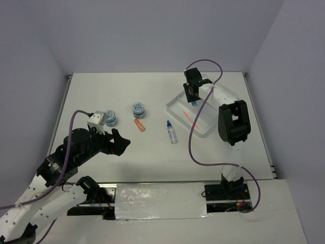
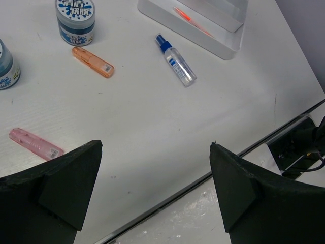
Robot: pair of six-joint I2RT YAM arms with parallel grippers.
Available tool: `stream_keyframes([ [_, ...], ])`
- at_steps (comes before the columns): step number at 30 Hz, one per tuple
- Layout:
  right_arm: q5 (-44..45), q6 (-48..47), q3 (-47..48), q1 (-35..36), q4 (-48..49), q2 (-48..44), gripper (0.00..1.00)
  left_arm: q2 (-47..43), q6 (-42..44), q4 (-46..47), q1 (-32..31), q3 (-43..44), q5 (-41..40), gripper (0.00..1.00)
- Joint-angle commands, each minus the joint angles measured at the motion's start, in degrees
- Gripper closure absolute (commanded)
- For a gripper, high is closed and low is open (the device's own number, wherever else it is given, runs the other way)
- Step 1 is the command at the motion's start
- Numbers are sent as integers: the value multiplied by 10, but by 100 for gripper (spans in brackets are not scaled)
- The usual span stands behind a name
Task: Sort the stationery into containers
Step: Place the stationery in the storage box.
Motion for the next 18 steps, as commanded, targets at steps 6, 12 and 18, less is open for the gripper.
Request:
stream_keyframes([
  [6, 13, -2, 39, -6, -4, -31, 40, -3, 7, 23, -2, -2, 11, 1],
  [12, -63, 67, 14, 14, -14, -67, 34, -7, 4, 21, -2, -1, 0, 1],
  [18, -47, 173, -168, 180, 147, -185, 7, -29, -16, 3, 5, 2, -64, 1],
])
